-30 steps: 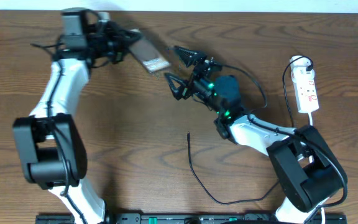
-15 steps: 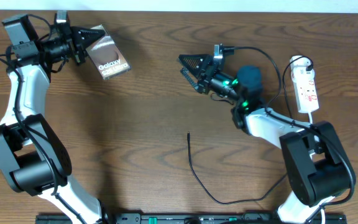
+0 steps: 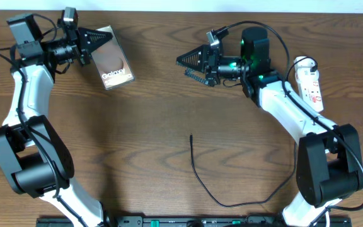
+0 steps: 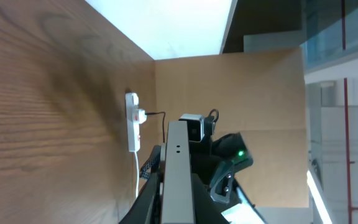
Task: Plug charger to phone and switch on socket
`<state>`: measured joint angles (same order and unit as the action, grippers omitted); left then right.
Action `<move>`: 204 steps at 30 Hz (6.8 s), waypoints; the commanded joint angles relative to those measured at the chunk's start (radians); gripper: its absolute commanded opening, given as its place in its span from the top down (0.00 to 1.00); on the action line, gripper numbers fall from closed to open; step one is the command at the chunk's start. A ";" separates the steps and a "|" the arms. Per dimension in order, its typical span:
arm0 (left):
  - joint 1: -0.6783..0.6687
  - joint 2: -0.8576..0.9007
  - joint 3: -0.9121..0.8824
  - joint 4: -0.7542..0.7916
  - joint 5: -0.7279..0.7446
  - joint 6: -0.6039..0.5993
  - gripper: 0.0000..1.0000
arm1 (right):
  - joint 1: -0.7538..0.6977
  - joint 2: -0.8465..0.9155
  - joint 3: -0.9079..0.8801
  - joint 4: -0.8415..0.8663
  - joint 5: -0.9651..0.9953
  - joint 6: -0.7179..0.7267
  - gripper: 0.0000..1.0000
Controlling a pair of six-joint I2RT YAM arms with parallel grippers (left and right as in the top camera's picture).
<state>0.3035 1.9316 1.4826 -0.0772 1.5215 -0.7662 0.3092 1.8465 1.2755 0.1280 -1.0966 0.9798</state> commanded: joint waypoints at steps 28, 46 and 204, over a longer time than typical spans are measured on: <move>-0.003 -0.031 0.013 0.004 0.049 0.093 0.92 | 0.404 0.000 0.200 -1.134 1.094 -0.174 0.01; -0.004 -0.031 0.013 0.004 0.038 0.097 0.93 | 0.433 0.117 0.121 -1.126 1.030 -0.161 0.01; -0.004 -0.030 0.007 0.004 0.038 0.179 0.92 | 0.328 0.271 0.115 -1.186 0.864 -0.407 0.99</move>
<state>0.2985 1.9316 1.4826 -0.0776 1.5204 -0.5938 0.6216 2.1029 1.4059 -1.0592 -0.3397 0.5335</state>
